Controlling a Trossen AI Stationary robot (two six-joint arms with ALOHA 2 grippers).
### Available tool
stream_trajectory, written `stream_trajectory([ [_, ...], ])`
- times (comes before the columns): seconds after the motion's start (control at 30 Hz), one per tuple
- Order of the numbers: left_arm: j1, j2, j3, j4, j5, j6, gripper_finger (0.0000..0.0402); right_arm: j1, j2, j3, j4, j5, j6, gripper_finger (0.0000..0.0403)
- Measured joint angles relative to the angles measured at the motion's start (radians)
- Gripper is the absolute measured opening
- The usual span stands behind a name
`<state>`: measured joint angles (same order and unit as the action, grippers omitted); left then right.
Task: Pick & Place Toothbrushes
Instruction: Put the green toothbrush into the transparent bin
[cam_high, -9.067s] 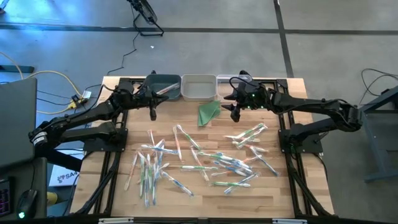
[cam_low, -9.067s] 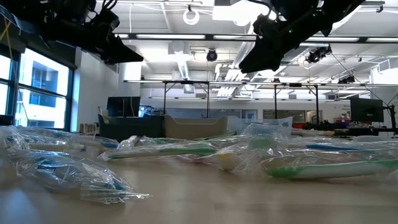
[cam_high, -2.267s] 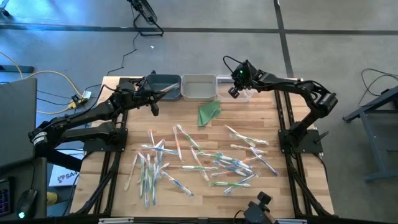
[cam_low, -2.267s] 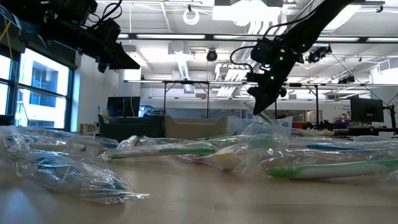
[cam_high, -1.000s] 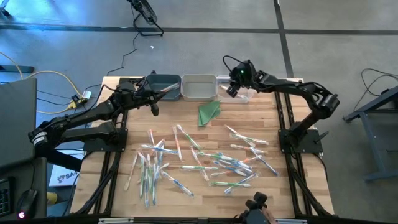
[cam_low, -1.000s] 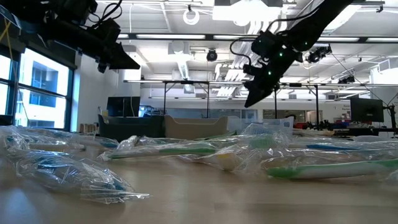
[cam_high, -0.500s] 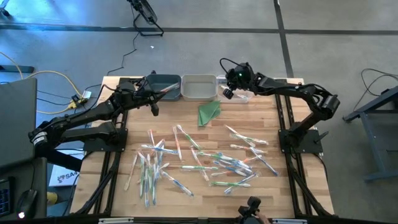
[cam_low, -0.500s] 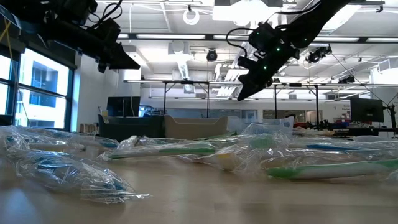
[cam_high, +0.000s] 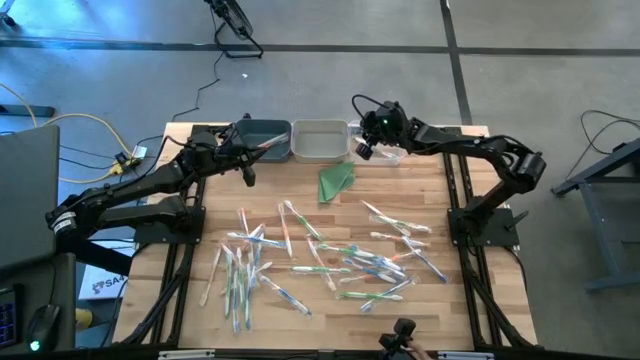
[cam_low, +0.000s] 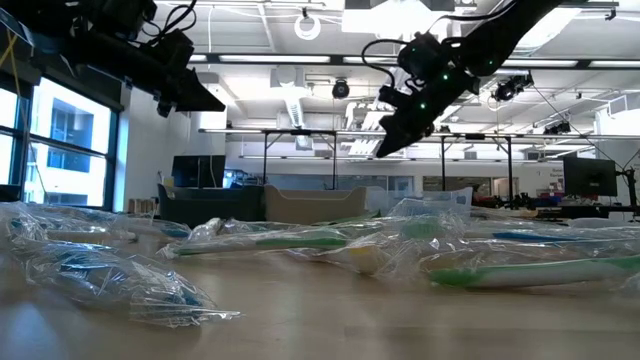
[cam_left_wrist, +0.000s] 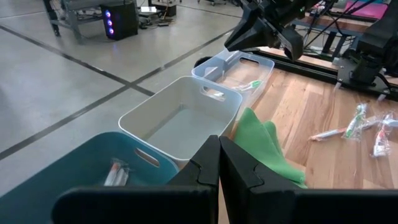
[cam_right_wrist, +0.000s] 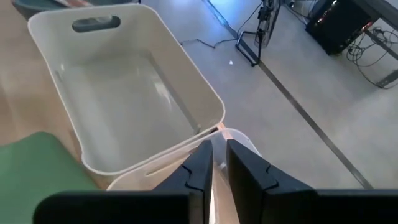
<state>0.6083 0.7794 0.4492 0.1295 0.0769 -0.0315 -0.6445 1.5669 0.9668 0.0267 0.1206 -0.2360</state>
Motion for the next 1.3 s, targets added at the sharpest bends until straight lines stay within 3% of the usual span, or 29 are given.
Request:
stream_trajectory([
  [0.5,0.0,0.0,0.0,-0.028,0.001,-0.003,0.0,0.049,0.0,0.0,0.016,0.0,0.004,0.0039],
  [0.77,0.0,0.0,0.0,-0.024,0.004,-0.003,0.0,0.125,0.0,0.0,0.004,0.008,0.089,0.0039],
  [1.3,0.0,0.0,0.0,-0.027,0.047,0.037,0.0,0.278,-0.018,0.0,-0.114,0.01,0.106,0.0039],
])
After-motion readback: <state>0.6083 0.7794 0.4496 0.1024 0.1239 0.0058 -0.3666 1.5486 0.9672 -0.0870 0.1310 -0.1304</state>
